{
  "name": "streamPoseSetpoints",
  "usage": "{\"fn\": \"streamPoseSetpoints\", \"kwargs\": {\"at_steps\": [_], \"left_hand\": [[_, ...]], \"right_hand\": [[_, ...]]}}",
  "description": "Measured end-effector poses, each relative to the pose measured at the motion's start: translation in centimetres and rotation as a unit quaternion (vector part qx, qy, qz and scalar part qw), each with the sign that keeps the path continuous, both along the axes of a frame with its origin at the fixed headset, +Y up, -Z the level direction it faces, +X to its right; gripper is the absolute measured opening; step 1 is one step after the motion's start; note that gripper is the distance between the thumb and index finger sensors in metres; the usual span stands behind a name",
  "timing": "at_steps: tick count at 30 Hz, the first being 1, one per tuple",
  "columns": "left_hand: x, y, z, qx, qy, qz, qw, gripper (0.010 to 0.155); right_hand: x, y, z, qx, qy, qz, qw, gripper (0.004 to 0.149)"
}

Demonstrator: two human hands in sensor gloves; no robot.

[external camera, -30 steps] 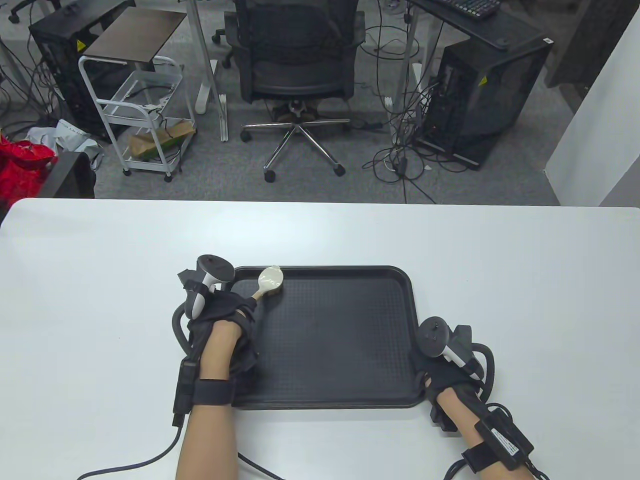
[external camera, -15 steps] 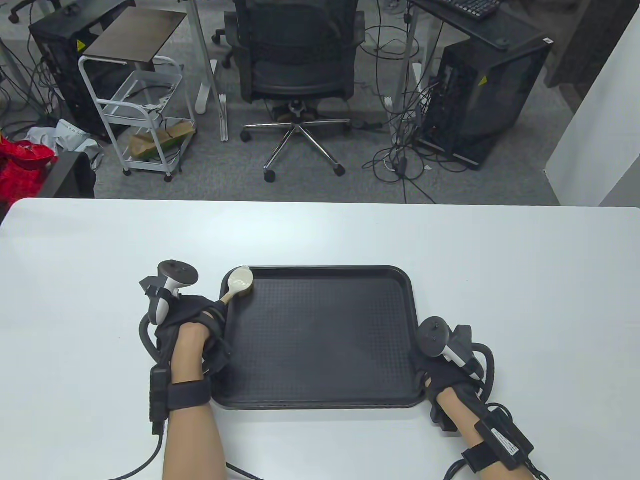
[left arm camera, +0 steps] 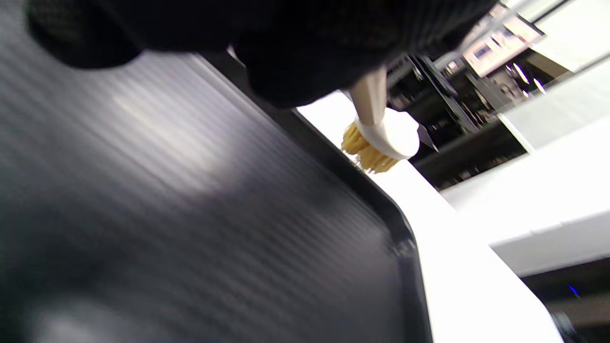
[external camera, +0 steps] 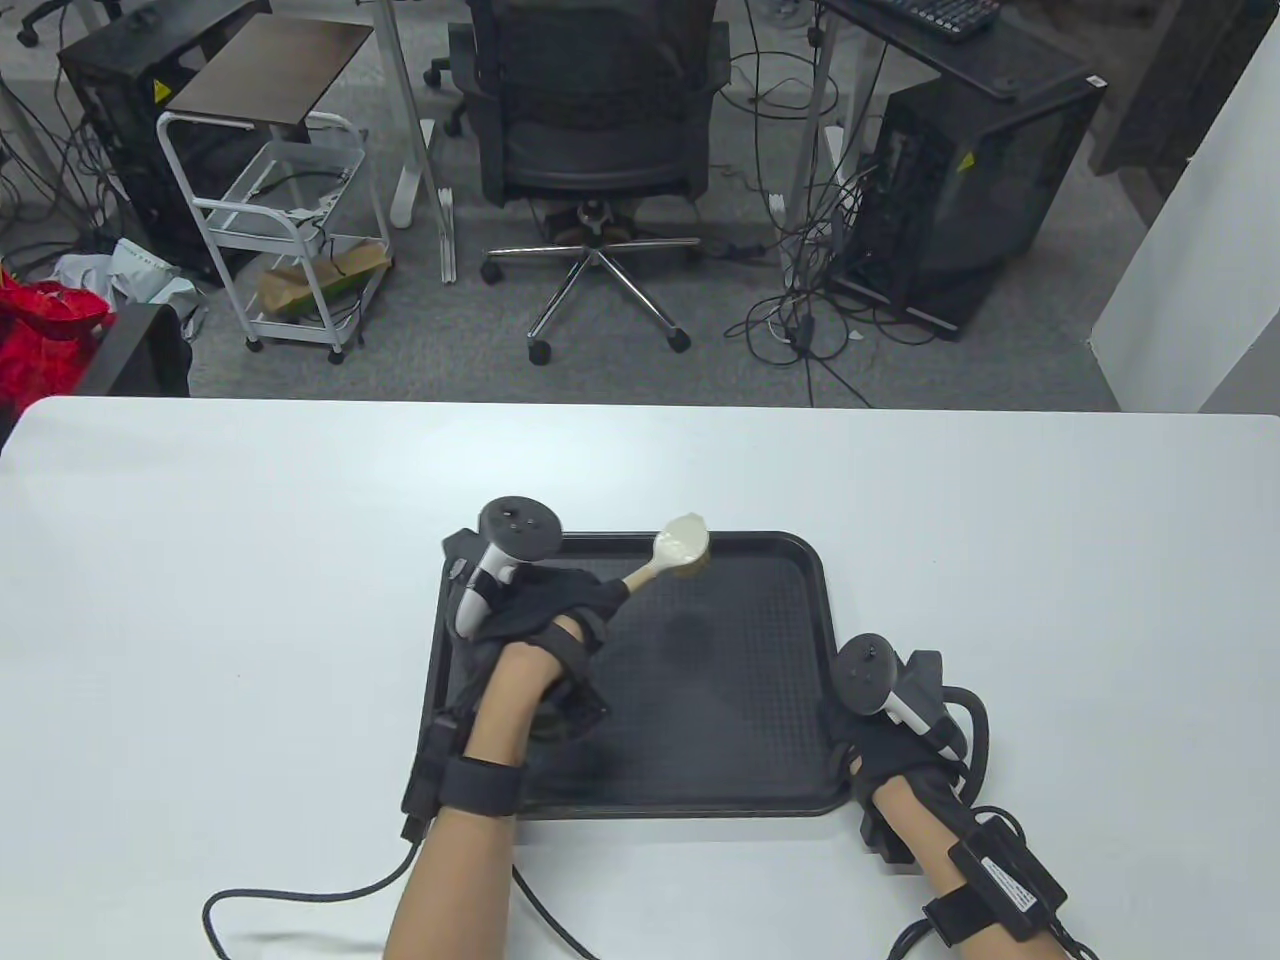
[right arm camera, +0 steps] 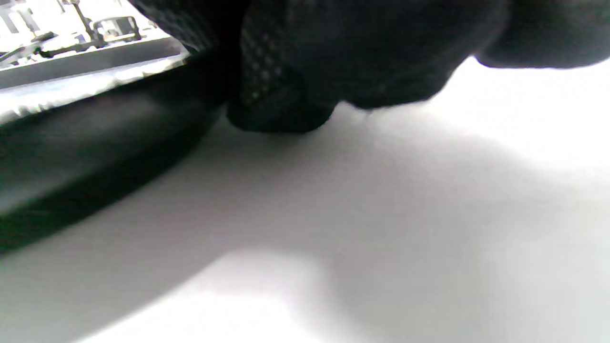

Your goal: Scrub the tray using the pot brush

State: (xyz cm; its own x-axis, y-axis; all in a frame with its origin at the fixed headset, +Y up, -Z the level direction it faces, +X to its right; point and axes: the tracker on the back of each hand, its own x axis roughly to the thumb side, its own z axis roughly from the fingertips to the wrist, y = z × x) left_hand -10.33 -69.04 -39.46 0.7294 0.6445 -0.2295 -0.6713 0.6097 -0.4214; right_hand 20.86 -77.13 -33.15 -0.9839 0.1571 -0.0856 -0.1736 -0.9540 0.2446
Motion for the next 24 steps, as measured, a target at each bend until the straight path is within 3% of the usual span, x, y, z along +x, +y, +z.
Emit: {"fn": "streamPoseSetpoints", "kwargs": {"at_steps": [11, 20, 24], "left_hand": [[6.8, -1.5, 0.1, 0.009, -0.015, -0.048, 0.999, 0.062], [9.3, -2.8, 0.2, 0.023, -0.026, -0.091, 0.995, 0.062], [9.5, -2.3, 0.5, 0.031, -0.028, -0.163, 0.986, 0.062]], "right_hand": [[0.0, 0.0, 0.0, 0.0, 0.001, -0.001, 1.0, 0.06], [0.0, 0.0, 0.0, 0.0, 0.001, -0.002, 1.0, 0.06], [0.0, 0.0, 0.0, 0.0, 0.001, -0.001, 1.0, 0.06]]}}
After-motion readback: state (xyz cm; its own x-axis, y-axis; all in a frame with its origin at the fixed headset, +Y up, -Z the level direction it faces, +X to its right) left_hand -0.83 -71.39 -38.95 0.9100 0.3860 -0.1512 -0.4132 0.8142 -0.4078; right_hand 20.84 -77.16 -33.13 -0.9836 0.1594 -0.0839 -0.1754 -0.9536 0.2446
